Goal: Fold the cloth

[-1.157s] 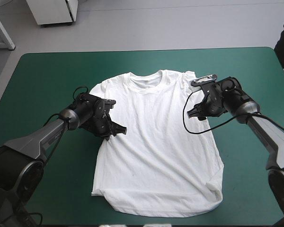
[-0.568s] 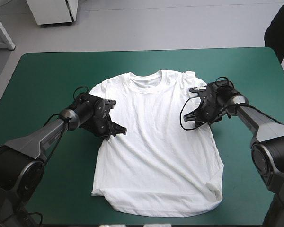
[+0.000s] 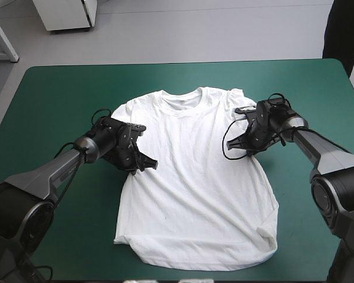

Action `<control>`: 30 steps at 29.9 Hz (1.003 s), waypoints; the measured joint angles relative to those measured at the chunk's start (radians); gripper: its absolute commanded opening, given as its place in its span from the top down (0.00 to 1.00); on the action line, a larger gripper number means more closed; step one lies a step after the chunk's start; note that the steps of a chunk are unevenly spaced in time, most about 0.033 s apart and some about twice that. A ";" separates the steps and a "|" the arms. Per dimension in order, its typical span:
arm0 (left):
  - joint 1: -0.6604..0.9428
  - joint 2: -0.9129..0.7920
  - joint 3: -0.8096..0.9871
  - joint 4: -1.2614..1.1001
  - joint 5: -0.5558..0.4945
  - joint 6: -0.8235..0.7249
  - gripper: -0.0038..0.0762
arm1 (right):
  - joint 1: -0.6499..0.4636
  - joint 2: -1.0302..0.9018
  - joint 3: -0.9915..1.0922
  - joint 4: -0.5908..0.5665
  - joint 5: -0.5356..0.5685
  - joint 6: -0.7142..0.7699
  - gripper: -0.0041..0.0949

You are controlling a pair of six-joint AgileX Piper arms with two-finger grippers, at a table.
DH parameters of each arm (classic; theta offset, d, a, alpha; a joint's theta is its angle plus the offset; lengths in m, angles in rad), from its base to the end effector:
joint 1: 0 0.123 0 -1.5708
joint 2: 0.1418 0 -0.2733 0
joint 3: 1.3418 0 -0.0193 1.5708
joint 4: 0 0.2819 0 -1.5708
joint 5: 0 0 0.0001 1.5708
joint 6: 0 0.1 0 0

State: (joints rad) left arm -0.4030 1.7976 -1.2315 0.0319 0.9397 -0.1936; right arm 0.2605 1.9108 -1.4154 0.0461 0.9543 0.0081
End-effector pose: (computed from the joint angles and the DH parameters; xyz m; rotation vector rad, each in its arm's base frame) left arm 0.3438 -0.1438 0.1663 0.3373 2.9689 -0.0281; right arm 0.3987 0.1102 0.1732 -0.3368 2.9196 0.1000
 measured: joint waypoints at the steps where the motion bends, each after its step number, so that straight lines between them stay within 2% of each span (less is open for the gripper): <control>1: -0.002 -0.007 0.000 0.011 -0.001 0.000 0.96 | 0.000 -0.001 -0.007 0.000 0.006 0.000 0.98; 7: 0.007 -0.052 0.003 0.125 -0.006 0.001 0.96 | 0.000 -0.023 -0.073 0.007 0.090 0.000 0.98; 18: 0.007 -0.309 -0.016 0.159 0.005 0.003 0.96 | 0.000 -0.243 -0.213 0.040 0.181 0.004 0.98; 30: 0.007 -0.524 -0.268 0.158 0.065 0.014 0.96 | 0.000 -0.435 -0.375 0.136 0.225 0.004 0.98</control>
State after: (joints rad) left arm -0.3964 1.2739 -1.4991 0.1900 1.0049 -0.1796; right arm 0.2605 1.4762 -1.7905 0.1817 1.1798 0.0118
